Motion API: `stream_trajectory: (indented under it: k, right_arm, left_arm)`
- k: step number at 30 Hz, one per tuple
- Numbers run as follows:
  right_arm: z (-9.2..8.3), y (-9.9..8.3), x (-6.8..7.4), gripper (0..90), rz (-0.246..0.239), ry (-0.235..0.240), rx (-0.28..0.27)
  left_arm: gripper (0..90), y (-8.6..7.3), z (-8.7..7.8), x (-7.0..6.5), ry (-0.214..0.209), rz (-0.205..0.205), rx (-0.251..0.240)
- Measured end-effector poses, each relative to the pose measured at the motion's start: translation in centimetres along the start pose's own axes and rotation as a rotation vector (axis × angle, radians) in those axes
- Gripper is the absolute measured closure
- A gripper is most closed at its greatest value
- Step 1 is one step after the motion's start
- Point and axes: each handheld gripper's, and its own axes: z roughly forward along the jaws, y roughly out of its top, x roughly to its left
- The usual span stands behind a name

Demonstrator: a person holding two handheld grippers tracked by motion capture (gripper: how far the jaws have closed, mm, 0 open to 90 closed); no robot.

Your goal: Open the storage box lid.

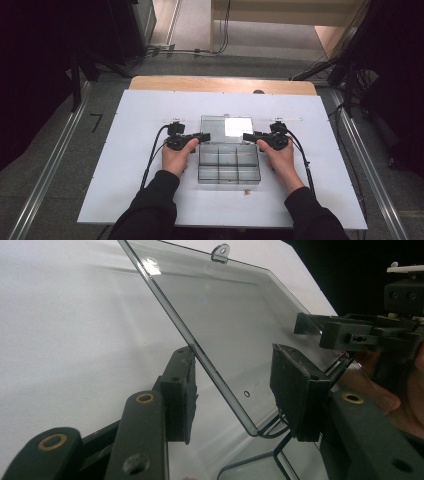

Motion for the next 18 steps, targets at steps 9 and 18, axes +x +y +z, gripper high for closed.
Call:
stream_trajectory:
  k: [9, 18]
  right_arm:
    - [0.12, -0.01, -0.02, 36.3, 0.006, -0.003, 0.014]
    - [0.16, -0.01, -0.07, 34.9, 0.012, -0.002, 0.02]
  left_arm:
    - [51.0, -0.01, 0.1, -0.02, 0.011, -0.004, -0.001]
    - [48.7, -0.08, 0.03, -0.15, 0.02, 0.016, 0.005]
